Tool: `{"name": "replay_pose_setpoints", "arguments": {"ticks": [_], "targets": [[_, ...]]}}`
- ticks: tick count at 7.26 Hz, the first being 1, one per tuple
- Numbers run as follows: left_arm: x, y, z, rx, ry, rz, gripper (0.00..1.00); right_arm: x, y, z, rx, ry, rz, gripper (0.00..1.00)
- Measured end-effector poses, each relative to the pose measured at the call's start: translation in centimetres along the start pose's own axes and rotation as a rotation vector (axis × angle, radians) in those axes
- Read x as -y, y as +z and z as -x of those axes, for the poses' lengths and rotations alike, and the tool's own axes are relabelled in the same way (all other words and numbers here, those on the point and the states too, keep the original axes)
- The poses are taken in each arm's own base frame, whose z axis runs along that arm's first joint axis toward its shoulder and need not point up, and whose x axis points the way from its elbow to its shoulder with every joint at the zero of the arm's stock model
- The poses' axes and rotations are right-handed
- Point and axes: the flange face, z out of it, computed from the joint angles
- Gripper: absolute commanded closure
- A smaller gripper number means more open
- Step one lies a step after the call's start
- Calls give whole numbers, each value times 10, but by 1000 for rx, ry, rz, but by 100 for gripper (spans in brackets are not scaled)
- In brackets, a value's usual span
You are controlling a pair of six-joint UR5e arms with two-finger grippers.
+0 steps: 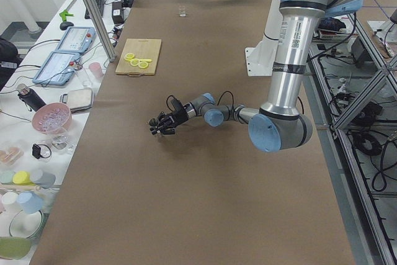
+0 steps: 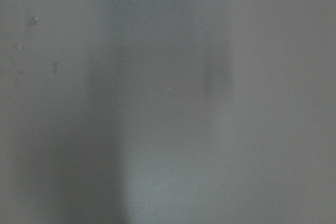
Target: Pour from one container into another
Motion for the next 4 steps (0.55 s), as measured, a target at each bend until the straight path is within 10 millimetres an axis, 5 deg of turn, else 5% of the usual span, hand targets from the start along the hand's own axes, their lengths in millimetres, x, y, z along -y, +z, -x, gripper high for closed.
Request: {"name": "replay_pose_setpoints", "arguments": {"ticks": [2,4], "targets": [[-1,0,-1,0,0,0,39,-9,4,-31,-17,42,8,0],[-1,0,-1,0,0,-1,4,-6,0,-33,6,52,-5,0]]}}
